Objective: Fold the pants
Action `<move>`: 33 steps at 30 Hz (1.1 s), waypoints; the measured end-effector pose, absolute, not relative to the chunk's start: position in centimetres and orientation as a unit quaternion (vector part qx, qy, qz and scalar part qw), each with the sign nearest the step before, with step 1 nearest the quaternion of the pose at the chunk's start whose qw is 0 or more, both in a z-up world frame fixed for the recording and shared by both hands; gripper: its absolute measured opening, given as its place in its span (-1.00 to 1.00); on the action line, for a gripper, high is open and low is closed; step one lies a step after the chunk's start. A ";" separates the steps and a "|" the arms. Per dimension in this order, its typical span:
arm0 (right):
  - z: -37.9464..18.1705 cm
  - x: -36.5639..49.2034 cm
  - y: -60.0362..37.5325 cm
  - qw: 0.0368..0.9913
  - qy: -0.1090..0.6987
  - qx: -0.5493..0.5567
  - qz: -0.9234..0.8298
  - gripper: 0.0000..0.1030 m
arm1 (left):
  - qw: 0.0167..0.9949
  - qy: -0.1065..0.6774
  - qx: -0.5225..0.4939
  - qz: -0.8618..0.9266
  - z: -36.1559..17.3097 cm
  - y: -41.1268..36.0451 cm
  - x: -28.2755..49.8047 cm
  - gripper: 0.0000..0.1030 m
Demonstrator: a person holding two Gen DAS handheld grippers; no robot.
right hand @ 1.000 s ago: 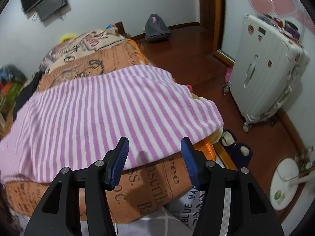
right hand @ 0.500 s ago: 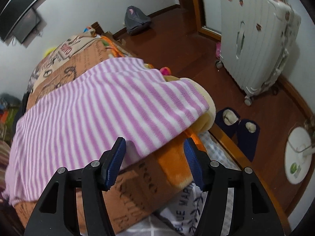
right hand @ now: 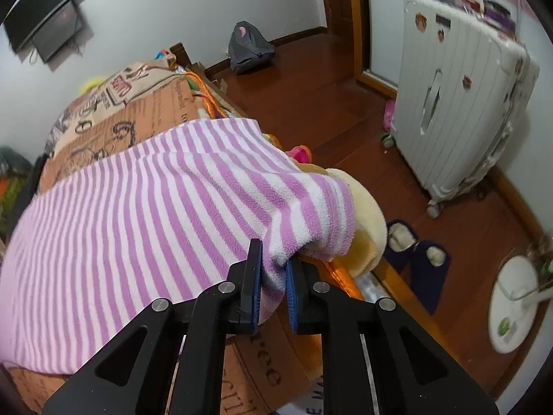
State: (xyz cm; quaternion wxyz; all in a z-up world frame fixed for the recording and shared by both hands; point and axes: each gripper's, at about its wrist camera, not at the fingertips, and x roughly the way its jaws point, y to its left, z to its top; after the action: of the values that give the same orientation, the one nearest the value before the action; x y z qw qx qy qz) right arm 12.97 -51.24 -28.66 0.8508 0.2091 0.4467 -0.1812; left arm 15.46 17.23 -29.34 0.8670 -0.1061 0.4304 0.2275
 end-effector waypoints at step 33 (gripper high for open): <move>-23.3 23.2 -53.4 0.885 0.440 0.086 -0.122 -0.01 | 0.878 0.436 -0.065 0.185 -24.0 15.6 26.6 0.19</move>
State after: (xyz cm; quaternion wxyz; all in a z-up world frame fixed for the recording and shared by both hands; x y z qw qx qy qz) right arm 23.24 -53.36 -23.31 0.8854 0.0859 0.4402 -0.1219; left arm 26.59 15.64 -23.95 0.8784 -0.0654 0.4359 0.1848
